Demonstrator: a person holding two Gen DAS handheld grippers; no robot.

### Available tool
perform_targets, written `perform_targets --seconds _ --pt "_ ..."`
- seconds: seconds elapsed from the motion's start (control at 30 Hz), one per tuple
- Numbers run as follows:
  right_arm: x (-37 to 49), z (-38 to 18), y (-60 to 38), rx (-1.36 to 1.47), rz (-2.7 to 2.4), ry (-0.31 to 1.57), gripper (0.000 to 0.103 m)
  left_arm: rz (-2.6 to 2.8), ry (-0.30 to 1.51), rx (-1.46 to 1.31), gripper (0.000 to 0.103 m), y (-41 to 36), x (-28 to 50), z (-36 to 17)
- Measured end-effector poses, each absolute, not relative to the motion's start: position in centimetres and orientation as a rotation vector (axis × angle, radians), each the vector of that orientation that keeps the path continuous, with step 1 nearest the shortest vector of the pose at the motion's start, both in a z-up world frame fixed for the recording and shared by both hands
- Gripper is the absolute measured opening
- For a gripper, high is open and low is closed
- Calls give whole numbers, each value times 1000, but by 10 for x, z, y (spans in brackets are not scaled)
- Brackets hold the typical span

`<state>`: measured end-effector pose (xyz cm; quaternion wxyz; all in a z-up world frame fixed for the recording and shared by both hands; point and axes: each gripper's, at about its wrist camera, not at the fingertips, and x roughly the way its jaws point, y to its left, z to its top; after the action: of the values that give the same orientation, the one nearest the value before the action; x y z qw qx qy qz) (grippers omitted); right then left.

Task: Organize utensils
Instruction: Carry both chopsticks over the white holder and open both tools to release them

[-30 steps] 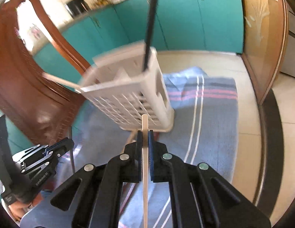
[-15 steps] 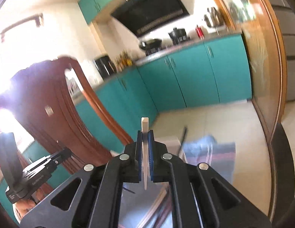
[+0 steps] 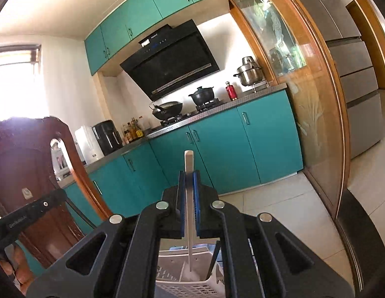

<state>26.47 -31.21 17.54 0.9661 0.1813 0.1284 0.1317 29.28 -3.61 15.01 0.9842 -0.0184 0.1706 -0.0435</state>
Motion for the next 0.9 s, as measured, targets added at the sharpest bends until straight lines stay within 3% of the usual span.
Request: perform_targets --seconds 0.27,0.47,0.53,0.6,0.77,0.9 --pt "280 135 -298 329 297 349 7 -46 443 1 7 -45 316 89" --pt "271 125 -303 329 289 401 9 -50 480 -24 7 -40 311 74" --pt "269 126 -307 341 282 408 19 -55 477 -27 8 -38 305 74" --pt "262 128 -315 362 284 410 41 -63 466 -29 17 -38 297 74" --pt "235 131 -346 392 234 351 50 -88 444 -44 25 -35 269 73" --pt "225 107 -379 476 87 395 50 -100 484 -49 25 -36 240 48"
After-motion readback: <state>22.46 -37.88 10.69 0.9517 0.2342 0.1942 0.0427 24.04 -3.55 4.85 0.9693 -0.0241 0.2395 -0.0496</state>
